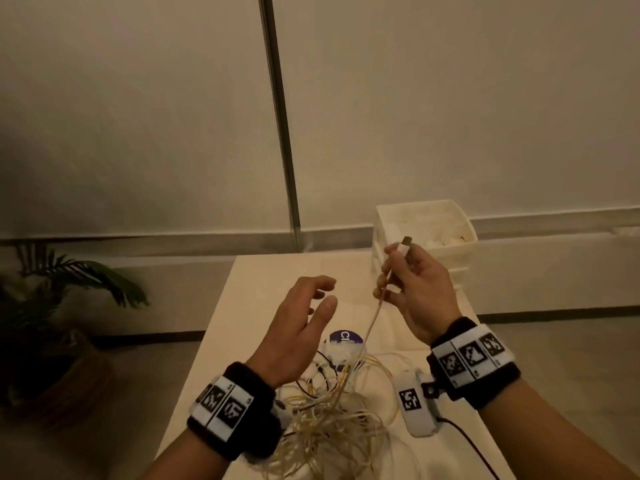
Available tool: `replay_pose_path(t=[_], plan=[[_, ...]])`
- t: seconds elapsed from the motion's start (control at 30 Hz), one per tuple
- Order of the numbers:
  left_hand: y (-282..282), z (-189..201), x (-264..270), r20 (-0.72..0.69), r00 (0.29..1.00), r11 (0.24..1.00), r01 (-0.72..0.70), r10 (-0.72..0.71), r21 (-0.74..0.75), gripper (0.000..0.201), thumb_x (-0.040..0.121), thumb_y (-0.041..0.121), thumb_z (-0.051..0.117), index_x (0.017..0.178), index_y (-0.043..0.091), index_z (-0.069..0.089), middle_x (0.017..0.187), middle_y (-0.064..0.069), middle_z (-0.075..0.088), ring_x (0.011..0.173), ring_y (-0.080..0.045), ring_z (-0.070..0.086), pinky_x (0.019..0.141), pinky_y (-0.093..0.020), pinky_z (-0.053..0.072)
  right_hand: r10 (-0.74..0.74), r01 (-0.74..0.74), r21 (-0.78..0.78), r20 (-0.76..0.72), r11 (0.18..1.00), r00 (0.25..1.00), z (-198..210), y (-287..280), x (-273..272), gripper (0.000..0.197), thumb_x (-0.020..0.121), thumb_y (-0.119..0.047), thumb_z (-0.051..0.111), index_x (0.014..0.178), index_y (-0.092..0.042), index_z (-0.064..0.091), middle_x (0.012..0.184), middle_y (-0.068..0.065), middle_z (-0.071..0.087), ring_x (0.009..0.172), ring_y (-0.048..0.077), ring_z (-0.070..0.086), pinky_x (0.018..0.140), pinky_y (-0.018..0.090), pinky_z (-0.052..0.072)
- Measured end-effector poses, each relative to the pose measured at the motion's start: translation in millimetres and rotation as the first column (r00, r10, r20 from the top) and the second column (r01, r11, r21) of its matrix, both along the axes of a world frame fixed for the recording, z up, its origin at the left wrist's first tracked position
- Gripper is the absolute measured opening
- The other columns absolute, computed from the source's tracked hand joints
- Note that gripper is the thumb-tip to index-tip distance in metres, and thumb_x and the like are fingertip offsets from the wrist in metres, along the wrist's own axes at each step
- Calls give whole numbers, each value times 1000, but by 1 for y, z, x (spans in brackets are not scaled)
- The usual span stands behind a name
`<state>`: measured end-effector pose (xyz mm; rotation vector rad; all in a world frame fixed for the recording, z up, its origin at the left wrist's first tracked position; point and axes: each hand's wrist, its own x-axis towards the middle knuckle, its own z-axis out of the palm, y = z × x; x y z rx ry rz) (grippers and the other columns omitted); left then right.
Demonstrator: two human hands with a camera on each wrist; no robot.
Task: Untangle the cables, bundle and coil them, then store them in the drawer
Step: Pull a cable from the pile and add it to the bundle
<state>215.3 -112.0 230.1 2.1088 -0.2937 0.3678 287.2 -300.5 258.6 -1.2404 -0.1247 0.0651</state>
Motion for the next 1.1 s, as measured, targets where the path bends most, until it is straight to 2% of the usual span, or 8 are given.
replay_pose_path(t=[0.13, 0.23, 0.33, 0.43, 0.6, 0.7, 0.83, 1.1], plan=[[-1, 23, 14, 4, 1000, 992, -9, 10, -125, 54, 93, 56, 35, 138, 27, 44, 137, 12, 48, 125, 0, 45, 93, -10, 38, 170, -172, 50, 30, 984, 985, 30, 20, 14, 25, 100, -8, 43, 118, -8, 61, 75, 5, 57, 62, 12, 48, 57, 24, 41], [1, 30, 18, -30, 999, 969, 24, -32, -245, 57, 93, 57, 38, 140, 25, 45, 132, 6, 55, 120, -6, 52, 97, -24, 43, 300, -298, -53, 45, 953, 953, 21, 41, -5, 25, 99, 1, 39, 109, 1, 62, 74, 9, 63, 63, 13, 53, 59, 24, 44], [0, 33, 13, -97, 983, 913, 106, -157, -394, 42, 100, 37, 44, 133, 12, 51, 91, 6, 59, 77, -3, 58, 70, -20, 48, 311, -300, -164, 48, 940, 949, 5, 57, -27, 22, 97, -4, 48, 98, 5, 67, 74, 23, 62, 63, 22, 59, 61, 27, 54], [0, 28, 11, -173, 966, 898, 104, -194, -427, 29, 103, 16, 43, 124, 1, 57, 87, -1, 61, 67, 1, 60, 58, -15, 47, 287, -270, -256, 29, 928, 958, -2, 63, -36, 24, 97, -2, 48, 88, -1, 70, 77, 23, 67, 66, 34, 66, 62, 41, 60], [5, 24, 9, -88, 994, 928, 28, -65, -371, 31, 104, 23, 42, 107, 4, 66, 87, -7, 69, 56, -15, 58, 54, -24, 47, 337, -309, -290, 52, 906, 940, -12, 64, -44, 21, 98, -12, 49, 94, 0, 66, 65, 13, 63, 50, 31, 60, 53, 41, 56], [21, 43, 11, -13, 999, 849, -44, 44, -527, 33, 104, 24, 38, 92, 5, 63, 87, -8, 71, 76, -25, 69, 74, -36, 54, 434, -421, -214, 16, 881, 901, -30, 66, -52, 17, 97, -13, 51, 93, -2, 64, 59, 7, 55, 49, 22, 49, 51, 34, 49], [73, 81, 13, 36, 997, 606, -15, 72, -796, 28, 106, 24, 33, 87, 12, 49, 63, 2, 44, 51, -12, 40, 49, -28, 44, 548, -527, -306, -21, 793, 836, -59, 63, -62, 18, 97, -11, 51, 85, -5, 62, 58, 4, 53, 53, 18, 49, 53, 28, 45], [125, 111, -5, 252, 866, 620, -82, 431, -780, 27, 105, 28, 36, 83, 16, 47, 58, 6, 33, 48, -10, 25, 41, -25, 23, 617, -442, -635, 71, 634, 783, -80, 77, -46, 21, 100, -16, 47, 87, -11, 62, 65, 2, 53, 60, 13, 51, 63, 31, 45]])
